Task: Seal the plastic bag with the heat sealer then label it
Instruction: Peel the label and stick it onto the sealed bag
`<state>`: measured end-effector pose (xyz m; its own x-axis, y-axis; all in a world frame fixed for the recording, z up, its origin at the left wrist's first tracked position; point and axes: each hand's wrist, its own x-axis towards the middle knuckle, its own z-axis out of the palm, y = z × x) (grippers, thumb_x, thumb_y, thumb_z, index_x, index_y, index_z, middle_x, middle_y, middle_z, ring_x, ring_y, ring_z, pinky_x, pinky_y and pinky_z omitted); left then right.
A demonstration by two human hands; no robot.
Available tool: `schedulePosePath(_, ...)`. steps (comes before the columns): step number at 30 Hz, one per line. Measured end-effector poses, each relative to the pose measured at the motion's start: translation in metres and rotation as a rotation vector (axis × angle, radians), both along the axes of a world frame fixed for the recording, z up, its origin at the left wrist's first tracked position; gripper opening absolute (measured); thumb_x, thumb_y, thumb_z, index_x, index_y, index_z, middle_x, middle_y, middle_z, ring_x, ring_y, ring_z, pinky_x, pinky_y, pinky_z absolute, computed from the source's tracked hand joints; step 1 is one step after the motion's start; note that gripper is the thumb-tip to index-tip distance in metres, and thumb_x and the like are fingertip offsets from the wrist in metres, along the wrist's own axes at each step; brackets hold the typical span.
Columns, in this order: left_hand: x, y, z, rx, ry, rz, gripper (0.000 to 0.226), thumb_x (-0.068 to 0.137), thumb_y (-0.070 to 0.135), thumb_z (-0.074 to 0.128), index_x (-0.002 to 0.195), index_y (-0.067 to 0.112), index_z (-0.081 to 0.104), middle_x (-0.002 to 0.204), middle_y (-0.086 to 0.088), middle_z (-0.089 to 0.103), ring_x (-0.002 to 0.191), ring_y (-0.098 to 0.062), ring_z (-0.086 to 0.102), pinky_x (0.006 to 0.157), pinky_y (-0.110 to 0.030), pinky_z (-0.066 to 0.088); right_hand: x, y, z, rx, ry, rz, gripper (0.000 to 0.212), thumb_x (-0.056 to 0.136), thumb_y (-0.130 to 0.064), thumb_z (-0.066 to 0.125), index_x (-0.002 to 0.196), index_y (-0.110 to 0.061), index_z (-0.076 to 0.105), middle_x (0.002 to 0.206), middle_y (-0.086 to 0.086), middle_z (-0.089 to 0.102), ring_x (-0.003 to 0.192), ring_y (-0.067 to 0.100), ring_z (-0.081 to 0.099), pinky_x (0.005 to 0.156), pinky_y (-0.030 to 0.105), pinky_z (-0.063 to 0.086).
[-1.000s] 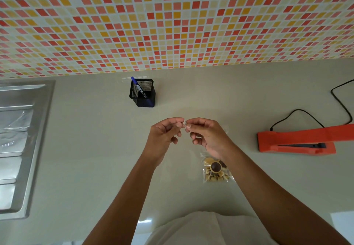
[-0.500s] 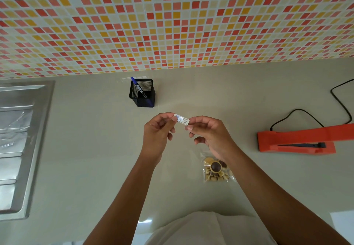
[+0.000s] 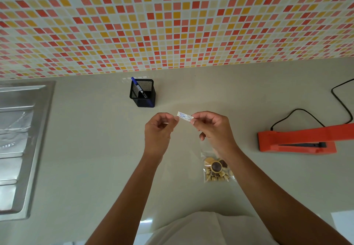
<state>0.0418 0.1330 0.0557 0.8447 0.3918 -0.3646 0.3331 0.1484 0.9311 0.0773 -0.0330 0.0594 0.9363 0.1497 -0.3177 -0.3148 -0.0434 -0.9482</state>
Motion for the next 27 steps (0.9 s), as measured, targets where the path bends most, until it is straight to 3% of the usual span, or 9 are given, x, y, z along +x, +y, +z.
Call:
schedulePosePath(5, -0.002, -0.003, 0.003, 0.112, -0.065, -0.070, 0.010, 0.085, 0.016, 0.075, 0.091, 0.010, 0.071, 0.079, 0.002, 0.070, 0.063, -0.008, 0.057, 0.053, -0.021, 0.044, 0.002, 0.002, 0.001, -0.098, -0.076, 0.024, 0.011, 0.087, -0.009, 0.074, 0.095, -0.015, 0.079, 0.081, 0.018, 0.070, 0.059, 0.025, 0.055, 0.050, 0.031, 0.050)
schedulePosePath(9, -0.003, -0.005, 0.001, 0.569, -0.198, -0.098, 0.018, 0.082, 0.025, 0.078, 0.097, 0.021, 0.070, 0.096, 0.009, 0.066, 0.077, -0.006, 0.058, 0.060, -0.016, 0.043, 0.002, 0.003, 0.006, -0.098, -0.057, 0.020, 0.014, 0.089, -0.009, 0.071, 0.099, -0.016, 0.080, 0.067, 0.006, 0.063, 0.053, 0.020, 0.048, 0.047, 0.029, 0.046)
schedulePosePath(11, -0.003, -0.005, 0.001, 0.667, -0.259, -0.225, 0.022, 0.085, 0.027, 0.076, 0.106, 0.024, 0.069, 0.103, 0.011, 0.064, 0.087, -0.005, 0.058, 0.065, -0.013, 0.043, 0.002, 0.003, 0.008, -0.091, -0.054, 0.050, 0.015, 0.091, -0.011, 0.070, 0.101, -0.016, 0.079, 0.062, 0.005, 0.058, 0.050, 0.023, 0.041, 0.045, 0.028, 0.040)
schedulePosePath(15, 0.000, -0.005, 0.003, 0.370, -0.121, -0.199, 0.011, 0.089, 0.019, 0.071, 0.099, 0.022, 0.068, 0.080, 0.006, 0.070, 0.077, -0.010, 0.064, 0.063, -0.023, 0.045, 0.001, 0.005, 0.010, -0.024, -0.026, 0.088, 0.017, 0.093, -0.010, 0.068, 0.104, -0.016, 0.079, 0.062, 0.003, 0.053, 0.058, 0.027, 0.036, 0.047, 0.029, 0.036)
schedulePosePath(18, 0.004, -0.005, 0.006, 0.202, -0.088, -0.134, 0.006, 0.089, 0.014, 0.070, 0.094, 0.014, 0.066, 0.078, 0.002, 0.069, 0.070, -0.008, 0.062, 0.064, -0.023, 0.047, 0.001, 0.006, 0.011, 0.015, -0.004, 0.087, 0.018, 0.091, -0.009, 0.070, 0.105, -0.017, 0.079, 0.067, -0.006, 0.063, 0.062, 0.017, 0.046, 0.047, 0.027, 0.042)
schedulePosePath(21, 0.004, -0.005, 0.009, 0.180, -0.105, -0.154, 0.006, 0.089, 0.012, 0.070, 0.092, 0.008, 0.066, 0.078, 0.003, 0.068, 0.067, -0.007, 0.060, 0.064, -0.022, 0.046, 0.000, 0.006, 0.011, 0.051, 0.023, 0.064, 0.022, 0.089, -0.007, 0.073, 0.109, -0.013, 0.077, 0.074, -0.005, 0.070, 0.064, 0.010, 0.054, 0.047, 0.025, 0.044)
schedulePosePath(27, 0.003, -0.008, 0.008, 0.184, -0.110, -0.162, 0.005, 0.089, 0.013, 0.070, 0.092, 0.010, 0.066, 0.078, 0.002, 0.069, 0.066, -0.007, 0.059, 0.064, -0.025, 0.047, 0.001, 0.007, 0.011, 0.089, 0.050, -0.012, 0.019, 0.087, -0.004, 0.073, 0.106, -0.010, 0.075, 0.078, -0.001, 0.073, 0.061, 0.011, 0.052, 0.043, 0.023, 0.041)
